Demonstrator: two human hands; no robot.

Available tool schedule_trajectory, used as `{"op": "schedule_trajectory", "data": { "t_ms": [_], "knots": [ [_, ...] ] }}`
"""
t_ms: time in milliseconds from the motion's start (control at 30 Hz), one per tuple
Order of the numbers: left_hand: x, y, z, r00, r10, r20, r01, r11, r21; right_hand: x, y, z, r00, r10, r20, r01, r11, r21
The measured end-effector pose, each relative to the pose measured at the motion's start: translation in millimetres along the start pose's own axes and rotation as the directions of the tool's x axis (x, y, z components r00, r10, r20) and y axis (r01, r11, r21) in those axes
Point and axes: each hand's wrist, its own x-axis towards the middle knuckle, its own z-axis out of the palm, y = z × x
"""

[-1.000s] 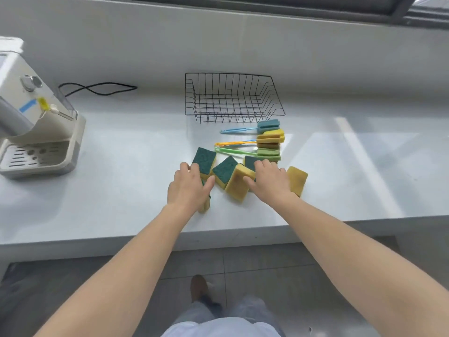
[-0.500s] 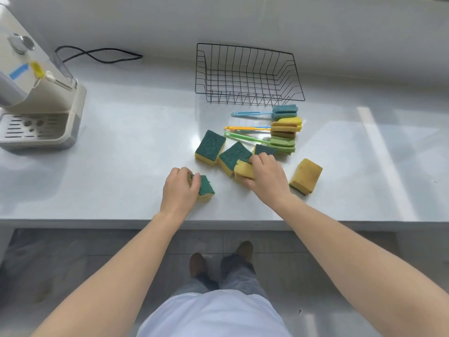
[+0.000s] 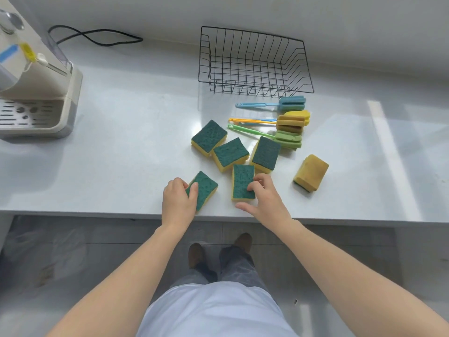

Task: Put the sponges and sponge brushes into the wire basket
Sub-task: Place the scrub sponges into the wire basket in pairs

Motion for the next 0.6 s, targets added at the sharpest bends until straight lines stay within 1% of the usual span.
{"op": "schedule_trajectory", "data": {
  "t_ms": [100, 233, 333, 433, 600],
  "knots": [
    [3, 2, 2, 1.0, -0.002, 0.022, -0.001, 0.989, 0.145, 1, -1, 5, 0.993, 0.106, -0.057, -0.099, 0.989, 0.11],
    [5, 6, 3, 0.998, 0.006, 0.057, -0.017, 0.982, 0.19, 15, -10, 8, 0.943, 0.316, -0.107, -0.284, 0.928, 0.24],
    [7, 10, 4, 0.997, 0.015, 0.073, -0.027, 0.987, 0.161, 23, -15, 9, 0.896, 0.433, -0.1, -0.389, 0.873, 0.295],
    [10, 12, 7, 0.991, 0.009, 0.131, -0.026, 0.991, 0.129, 28, -17, 11, 0.865, 0.498, -0.054, -0.457, 0.829, 0.321],
    [12, 12, 9, 0.978, -0.065, 0.198, 0.08, 0.995, -0.068, 29, -23, 7, 0.828, 0.56, 0.012, -0.512, 0.747, 0.424]
  ]
}}
